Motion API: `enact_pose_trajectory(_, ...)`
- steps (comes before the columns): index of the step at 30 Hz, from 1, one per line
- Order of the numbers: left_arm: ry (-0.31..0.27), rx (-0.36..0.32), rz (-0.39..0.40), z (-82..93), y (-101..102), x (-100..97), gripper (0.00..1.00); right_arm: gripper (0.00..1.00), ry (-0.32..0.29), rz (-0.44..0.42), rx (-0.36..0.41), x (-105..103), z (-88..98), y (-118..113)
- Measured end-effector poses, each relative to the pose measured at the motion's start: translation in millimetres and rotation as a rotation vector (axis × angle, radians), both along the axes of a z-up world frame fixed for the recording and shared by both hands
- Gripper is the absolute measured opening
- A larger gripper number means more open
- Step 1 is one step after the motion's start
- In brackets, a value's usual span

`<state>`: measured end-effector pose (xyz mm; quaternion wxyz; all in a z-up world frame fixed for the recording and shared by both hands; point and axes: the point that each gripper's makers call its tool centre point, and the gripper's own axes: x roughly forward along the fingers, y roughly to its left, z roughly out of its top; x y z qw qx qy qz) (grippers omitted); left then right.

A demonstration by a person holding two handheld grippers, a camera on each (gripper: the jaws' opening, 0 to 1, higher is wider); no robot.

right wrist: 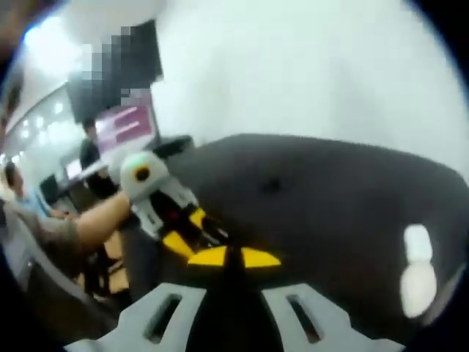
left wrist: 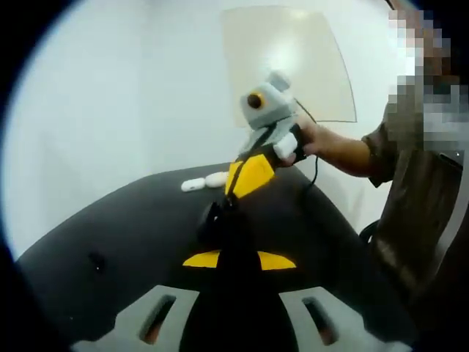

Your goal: Pick up three earphones and place each one into its charging case using tactile feedback, ensure that each earphone is properly inserted and securely positioned inside the case.

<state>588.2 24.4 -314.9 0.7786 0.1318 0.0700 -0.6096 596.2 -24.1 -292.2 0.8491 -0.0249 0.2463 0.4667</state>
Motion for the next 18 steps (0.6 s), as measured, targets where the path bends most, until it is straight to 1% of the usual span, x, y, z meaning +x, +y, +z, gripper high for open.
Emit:
enact_pose_trajectory(5,-0.002,0.001,0.0,-0.2,0,0.3,0.14,0.08,0.051,0.001,-0.005,-5,-15.5,-4)
enact_pose_trajectory(6,-0.002,0.001,0.0,-0.1,1,0.5,0.14,0.08,0.05,-0.003,-0.003,-4,-16.5,-6)
enact_pose_trajectory(7,-0.004,0.001,0.0,-0.1,1,0.5,0.14,0.09,0.036,-0.022,-0.001,-1,-16.0,-9)
enact_pose_trajectory(10,-0.008,0.001,-0.002,0.0,1,0.4,0.14,0.16,-0.023,-0.088,-0.003,13,-9.0,-22)
enact_pose_trajectory(14,-0.008,0.001,-0.003,0.1,1,0.0,0.14,0.16,-0.056,-0.104,0.016,21,8.7,-32)
enact_pose_trajectory(15,-0.008,0.001,-0.004,0.1,1,0.0,0.14,0.16,-0.077,-0.092,0.012,21,13.6,-31)
enact_pose_trajectory(16,-0.008,0.001,-0.004,0.1,1,-0.2,0.14,0.16,-0.102,-0.063,0.001,19,17.7,-28)
enact_pose_trajectory(17,-0.008,0.001,-0.004,0.0,1,-0.3,0.14,0.16,-0.114,-0.032,-0.016,14,19.6,-25)
enact_pose_trajectory(18,-0.008,0.001,-0.004,0.0,1,-0.6,0.14,0.16,-0.107,-0.004,-0.04,7,17.9,-22)
